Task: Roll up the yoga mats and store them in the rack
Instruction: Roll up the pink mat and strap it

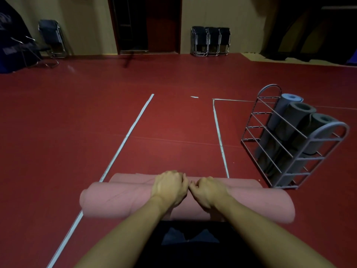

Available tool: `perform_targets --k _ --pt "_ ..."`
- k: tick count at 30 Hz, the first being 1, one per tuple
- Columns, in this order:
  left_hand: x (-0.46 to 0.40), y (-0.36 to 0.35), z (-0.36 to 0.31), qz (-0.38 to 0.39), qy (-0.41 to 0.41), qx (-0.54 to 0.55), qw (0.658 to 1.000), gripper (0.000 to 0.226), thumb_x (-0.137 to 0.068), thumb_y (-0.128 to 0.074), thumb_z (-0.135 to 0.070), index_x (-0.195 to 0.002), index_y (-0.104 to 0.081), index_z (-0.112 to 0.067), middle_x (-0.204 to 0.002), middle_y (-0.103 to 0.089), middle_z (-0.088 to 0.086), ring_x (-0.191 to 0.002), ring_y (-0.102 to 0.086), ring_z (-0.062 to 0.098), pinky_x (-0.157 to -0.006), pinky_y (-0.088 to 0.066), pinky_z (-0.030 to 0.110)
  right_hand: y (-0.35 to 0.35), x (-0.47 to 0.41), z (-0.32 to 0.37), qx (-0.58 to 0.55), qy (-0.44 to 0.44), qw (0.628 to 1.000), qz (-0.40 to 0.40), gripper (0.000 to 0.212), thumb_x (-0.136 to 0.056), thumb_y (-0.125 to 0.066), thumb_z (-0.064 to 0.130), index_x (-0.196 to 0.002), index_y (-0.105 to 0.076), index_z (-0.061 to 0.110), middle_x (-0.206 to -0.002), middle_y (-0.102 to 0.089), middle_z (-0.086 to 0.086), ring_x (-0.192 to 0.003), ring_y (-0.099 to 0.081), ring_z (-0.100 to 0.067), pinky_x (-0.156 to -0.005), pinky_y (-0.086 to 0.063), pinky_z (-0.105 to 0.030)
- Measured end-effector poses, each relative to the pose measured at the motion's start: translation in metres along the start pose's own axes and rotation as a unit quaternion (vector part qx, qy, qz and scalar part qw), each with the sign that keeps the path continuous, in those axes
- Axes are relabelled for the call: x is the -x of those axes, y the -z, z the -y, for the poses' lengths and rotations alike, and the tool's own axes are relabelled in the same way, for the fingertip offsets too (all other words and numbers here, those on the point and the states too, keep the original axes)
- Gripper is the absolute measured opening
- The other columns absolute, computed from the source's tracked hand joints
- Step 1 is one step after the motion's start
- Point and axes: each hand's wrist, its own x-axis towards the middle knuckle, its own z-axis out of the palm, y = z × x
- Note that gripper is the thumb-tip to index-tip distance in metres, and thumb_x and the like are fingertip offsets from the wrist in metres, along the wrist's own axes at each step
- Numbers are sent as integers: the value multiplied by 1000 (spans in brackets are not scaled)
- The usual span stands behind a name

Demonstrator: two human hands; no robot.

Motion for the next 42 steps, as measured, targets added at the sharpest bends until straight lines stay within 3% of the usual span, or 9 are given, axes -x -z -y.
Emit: perform_targets --k 7,12,14,17,22,26,31,36,42 --pt "6 1 6 27 -54 -43 997 37 -104 -39 -35 -97 -71 -17 -109 -71 10 -99 -67 34 -80 -49 39 4 -16 -4 -13 -26 999 21 71 -94 -22 60 -98 -72 9 -112 -70 -21 -100 -65 -38 -85 -50 -41" --pt "28 -24 8 15 -159 -117 980 63 -97 -9 -27 -119 -67 -19 -105 -68 7 -92 -63 31 -80 -46 41 3 -21 -4 -32 -30 998 35 63 -96 -26 56 -93 -70 11 -112 -70 -21 -100 -65 -38 -81 -47 -39" --pt "29 -25 9 27 -138 -141 980 51 -100 -18 -24 -114 -67 -20 -105 -68 6 -93 -63 29 -82 -45 39 2 -17 -2 -46 -19 998 -29 54 -96 -31 52 -81 -67 15 -102 -72 -18 -91 -66 -38 -76 -48 -39" --pt "12 -18 7 33 -121 -121 985 33 -104 -31 -24 -115 -61 -18 -115 -67 9 -101 -63 32 -78 -42 39 8 -14 -4 -32 4 990 -136 49 -103 -36 46 -87 -71 15 -95 -74 -14 -89 -68 -39 -75 -49 -41" --pt "-16 -2 8 97 -119 -119 981 28 -100 -40 -21 -120 -59 -16 -121 -67 10 -109 -63 36 -81 -48 44 8 -12 -9 20 62 990 -129 51 -105 -34 53 -94 -68 18 -102 -74 -12 -97 -68 -38 -78 -48 -42" --pt "-15 -12 6 30 -69 -87 993 31 -102 -32 -32 -115 -58 -21 -119 -58 6 -113 -52 29 -94 -39 45 -15 -5 -14 19 80 983 -165 39 -101 -38 49 -80 -57 23 -77 -67 -1 -71 -66 -28 -58 -45 -37" --pt "5 -35 5 -75 -50 -28 996 29 -92 -39 -31 -80 -63 -19 -81 -61 3 -75 -60 26 -68 -46 40 -12 -7 -9 -12 71 982 -177 24 -92 -33 43 -81 -41 24 -83 -64 -4 -77 -62 -29 -67 -43 -39" --pt "26 -50 7 -56 -76 -58 994 42 -95 -40 -34 -113 -72 -13 -110 -71 6 -103 -65 29 -99 -48 44 -5 -12 -6 -17 46 990 -135 20 -99 -40 39 -87 -42 23 -97 -65 -5 -93 -62 -30 -77 -41 -41" --pt "8 -47 6 -82 -58 -54 994 34 -92 -43 -37 -94 -70 -16 -87 -67 5 -82 -61 26 -78 -51 41 -8 -16 -6 -14 45 990 -136 27 -98 -37 38 -82 -51 21 -89 -66 -6 -85 -64 -30 -71 -45 -40"
